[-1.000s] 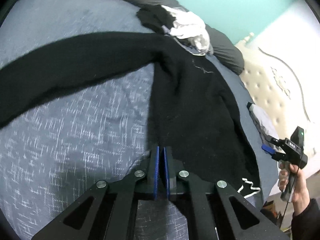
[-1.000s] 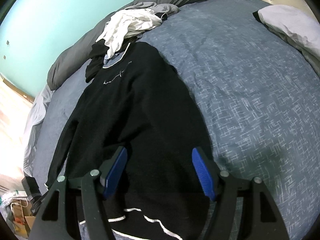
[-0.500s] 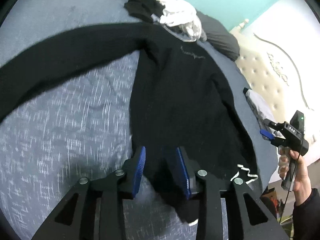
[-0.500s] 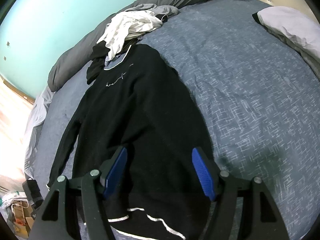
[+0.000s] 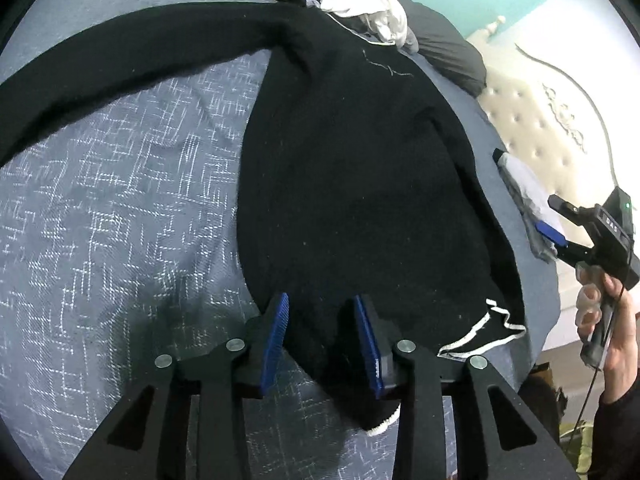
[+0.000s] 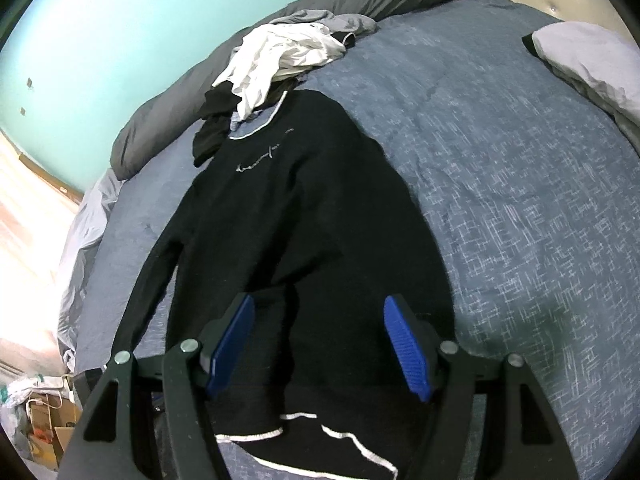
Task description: Fold clothes
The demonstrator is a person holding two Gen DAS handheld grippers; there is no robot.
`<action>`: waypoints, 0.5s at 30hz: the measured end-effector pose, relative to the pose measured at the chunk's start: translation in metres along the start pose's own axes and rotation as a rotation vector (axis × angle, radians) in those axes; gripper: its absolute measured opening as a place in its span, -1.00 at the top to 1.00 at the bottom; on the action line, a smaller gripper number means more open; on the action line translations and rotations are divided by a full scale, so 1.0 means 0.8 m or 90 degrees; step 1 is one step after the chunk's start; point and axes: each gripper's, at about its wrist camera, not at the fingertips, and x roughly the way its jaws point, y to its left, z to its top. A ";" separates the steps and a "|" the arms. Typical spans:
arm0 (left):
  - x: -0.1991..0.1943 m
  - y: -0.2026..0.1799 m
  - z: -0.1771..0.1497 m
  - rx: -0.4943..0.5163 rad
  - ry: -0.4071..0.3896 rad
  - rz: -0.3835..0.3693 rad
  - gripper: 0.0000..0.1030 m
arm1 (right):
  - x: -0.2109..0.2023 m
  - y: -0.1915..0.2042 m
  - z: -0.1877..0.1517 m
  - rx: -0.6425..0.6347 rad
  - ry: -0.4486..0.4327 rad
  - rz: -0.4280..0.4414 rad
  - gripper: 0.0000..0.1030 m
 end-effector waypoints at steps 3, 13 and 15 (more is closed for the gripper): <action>-0.003 -0.004 0.002 0.011 0.000 0.000 0.78 | -0.004 -0.003 -0.002 0.008 -0.001 0.005 -0.34; -0.032 -0.007 -0.002 0.013 -0.012 -0.001 0.93 | -0.022 -0.016 -0.001 0.034 -0.014 0.020 -0.34; -0.039 -0.003 0.001 0.003 -0.019 -0.003 0.93 | -0.026 -0.018 -0.001 0.039 -0.017 0.024 -0.34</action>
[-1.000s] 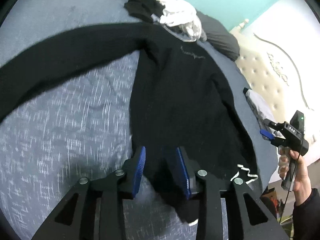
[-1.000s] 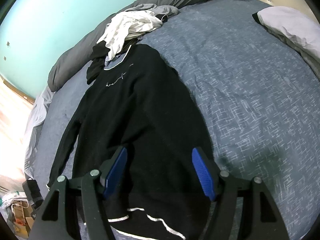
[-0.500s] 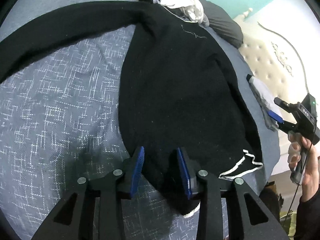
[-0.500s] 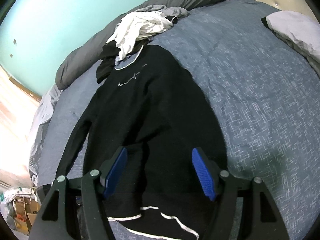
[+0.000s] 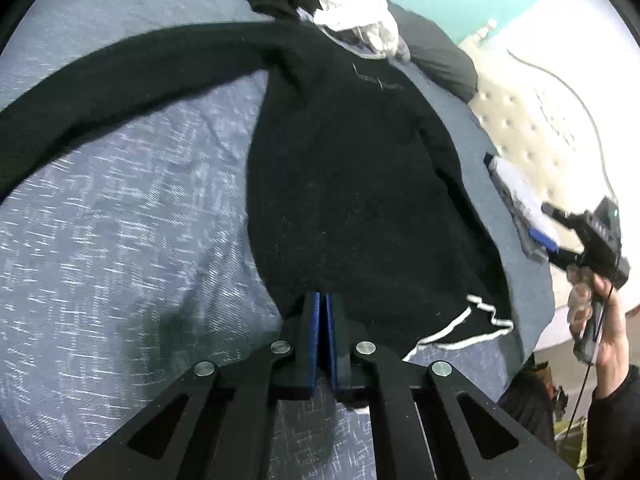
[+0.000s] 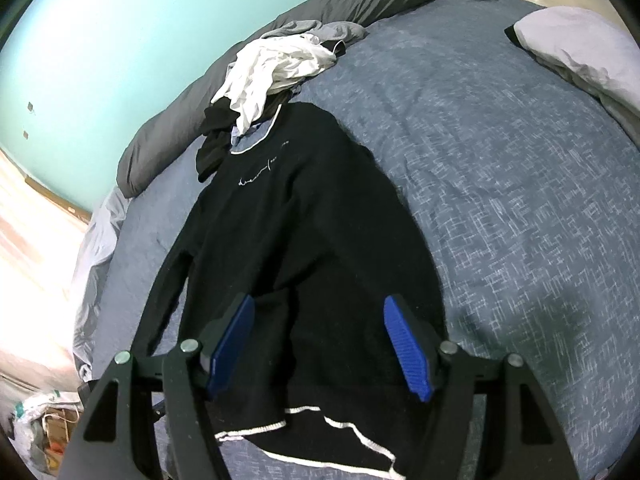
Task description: Fold clothes
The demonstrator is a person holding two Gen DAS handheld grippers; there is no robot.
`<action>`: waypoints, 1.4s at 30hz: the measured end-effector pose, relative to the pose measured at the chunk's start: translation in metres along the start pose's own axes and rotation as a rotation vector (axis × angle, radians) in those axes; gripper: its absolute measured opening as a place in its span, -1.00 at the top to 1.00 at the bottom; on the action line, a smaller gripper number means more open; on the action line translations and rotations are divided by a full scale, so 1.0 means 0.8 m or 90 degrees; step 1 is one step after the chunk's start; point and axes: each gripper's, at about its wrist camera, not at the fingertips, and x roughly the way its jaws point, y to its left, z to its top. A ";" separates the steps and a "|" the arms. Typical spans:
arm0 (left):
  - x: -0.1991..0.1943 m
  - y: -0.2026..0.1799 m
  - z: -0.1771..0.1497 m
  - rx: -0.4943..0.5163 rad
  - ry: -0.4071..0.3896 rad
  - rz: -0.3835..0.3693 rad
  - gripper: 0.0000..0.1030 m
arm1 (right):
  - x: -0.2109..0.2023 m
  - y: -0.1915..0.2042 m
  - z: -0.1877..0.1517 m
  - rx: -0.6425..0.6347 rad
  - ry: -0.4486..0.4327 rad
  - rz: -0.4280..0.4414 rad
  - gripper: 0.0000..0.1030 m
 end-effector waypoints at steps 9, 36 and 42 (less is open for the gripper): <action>0.013 0.010 -0.008 -0.045 0.053 -0.007 0.28 | -0.014 -0.004 -0.002 0.007 -0.012 0.011 -0.34; -0.037 0.050 -0.021 0.004 0.107 0.025 0.87 | -0.013 -0.012 -0.003 0.006 -0.009 0.012 -0.34; -0.059 0.047 0.013 0.000 0.061 0.029 0.46 | -0.007 -0.017 0.002 -0.004 -0.005 0.008 -0.34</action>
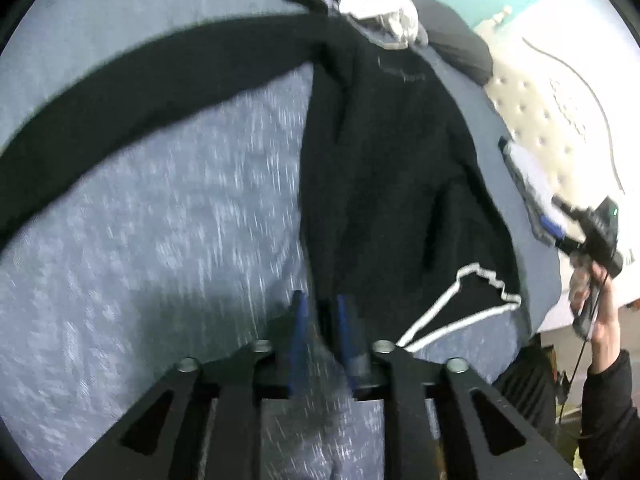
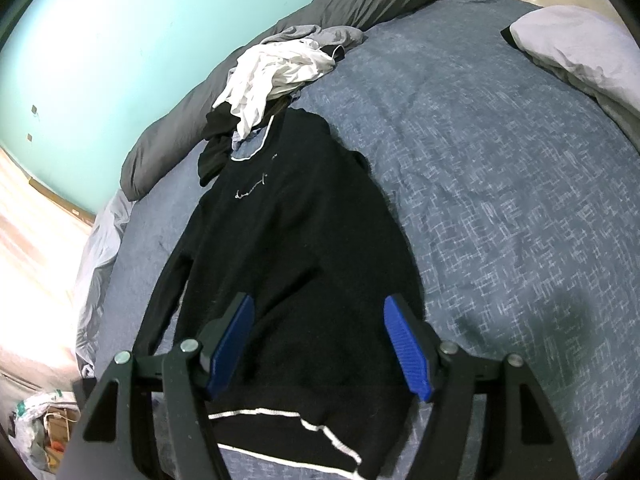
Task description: Fold clothes
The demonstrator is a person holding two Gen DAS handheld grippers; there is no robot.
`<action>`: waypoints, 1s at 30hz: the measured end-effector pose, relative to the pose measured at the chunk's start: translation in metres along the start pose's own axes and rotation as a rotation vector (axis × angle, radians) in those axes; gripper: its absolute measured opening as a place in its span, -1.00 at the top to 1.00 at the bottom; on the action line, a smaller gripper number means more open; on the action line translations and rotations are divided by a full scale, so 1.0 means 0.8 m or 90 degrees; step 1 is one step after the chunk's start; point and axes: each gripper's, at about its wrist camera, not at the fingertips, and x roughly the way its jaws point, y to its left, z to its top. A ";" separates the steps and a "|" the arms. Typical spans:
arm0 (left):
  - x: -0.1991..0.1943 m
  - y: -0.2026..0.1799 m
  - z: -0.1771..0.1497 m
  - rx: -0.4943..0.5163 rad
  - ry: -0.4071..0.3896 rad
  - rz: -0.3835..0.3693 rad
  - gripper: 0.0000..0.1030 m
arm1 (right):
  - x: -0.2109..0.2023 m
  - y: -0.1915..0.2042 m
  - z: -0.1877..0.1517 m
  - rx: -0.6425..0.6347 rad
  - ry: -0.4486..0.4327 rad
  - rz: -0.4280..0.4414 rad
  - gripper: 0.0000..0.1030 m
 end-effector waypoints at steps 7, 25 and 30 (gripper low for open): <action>0.002 -0.004 0.033 -0.011 -0.027 -0.012 0.39 | 0.016 -0.038 0.004 0.017 0.029 -0.033 -0.34; 0.028 -0.066 0.071 0.012 -0.121 -0.023 0.38 | 0.118 -0.071 0.032 0.023 0.077 -0.076 -0.34; 0.049 -0.065 0.076 0.026 -0.137 -0.010 0.38 | 0.149 -0.065 0.038 -0.023 0.110 -0.073 0.27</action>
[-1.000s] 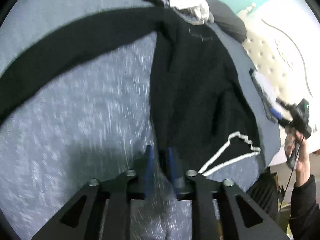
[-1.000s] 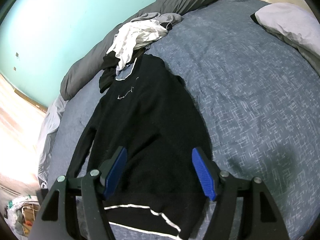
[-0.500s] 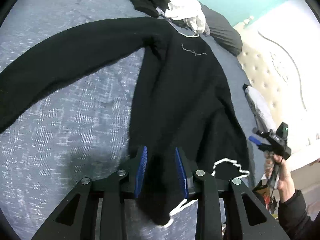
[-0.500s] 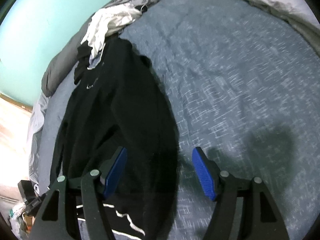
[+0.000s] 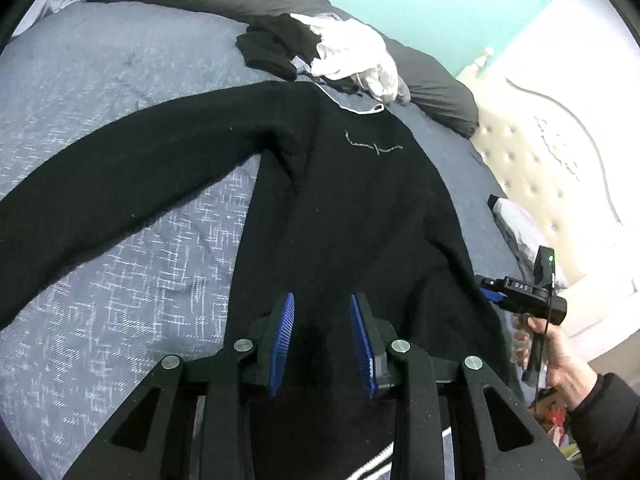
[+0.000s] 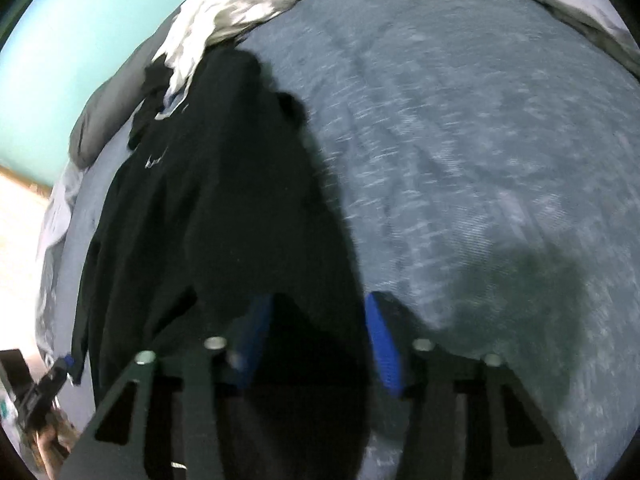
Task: Fold clothes
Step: 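Grasp the sweatshirt body with the right tool near the left tool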
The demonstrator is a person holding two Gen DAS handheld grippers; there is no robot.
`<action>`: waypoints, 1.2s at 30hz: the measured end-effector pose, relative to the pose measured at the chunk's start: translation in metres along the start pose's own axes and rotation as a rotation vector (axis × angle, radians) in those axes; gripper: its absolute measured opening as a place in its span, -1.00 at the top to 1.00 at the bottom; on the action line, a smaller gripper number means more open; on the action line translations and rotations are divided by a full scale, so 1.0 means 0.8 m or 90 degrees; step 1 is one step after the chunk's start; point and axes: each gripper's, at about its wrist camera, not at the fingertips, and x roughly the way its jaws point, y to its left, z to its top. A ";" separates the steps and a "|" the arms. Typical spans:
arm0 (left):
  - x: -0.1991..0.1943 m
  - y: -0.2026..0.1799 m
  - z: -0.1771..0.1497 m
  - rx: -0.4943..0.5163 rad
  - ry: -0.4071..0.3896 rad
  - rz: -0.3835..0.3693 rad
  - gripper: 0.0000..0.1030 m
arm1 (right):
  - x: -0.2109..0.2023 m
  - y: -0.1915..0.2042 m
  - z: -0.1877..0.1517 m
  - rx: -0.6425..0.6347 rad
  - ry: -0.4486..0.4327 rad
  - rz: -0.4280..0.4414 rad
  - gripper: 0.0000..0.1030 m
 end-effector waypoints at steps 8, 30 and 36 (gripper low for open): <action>0.026 0.019 -0.009 -0.001 0.014 -0.002 0.38 | -0.003 0.049 0.000 -0.091 -0.029 0.034 0.84; 0.019 0.041 -0.005 -0.024 -0.010 -0.014 0.38 | 0.012 0.164 -0.017 -0.147 0.025 0.225 -0.01; 0.016 0.042 -0.006 -0.027 -0.011 -0.016 0.38 | -0.038 0.101 0.006 -0.098 -0.053 0.122 -0.01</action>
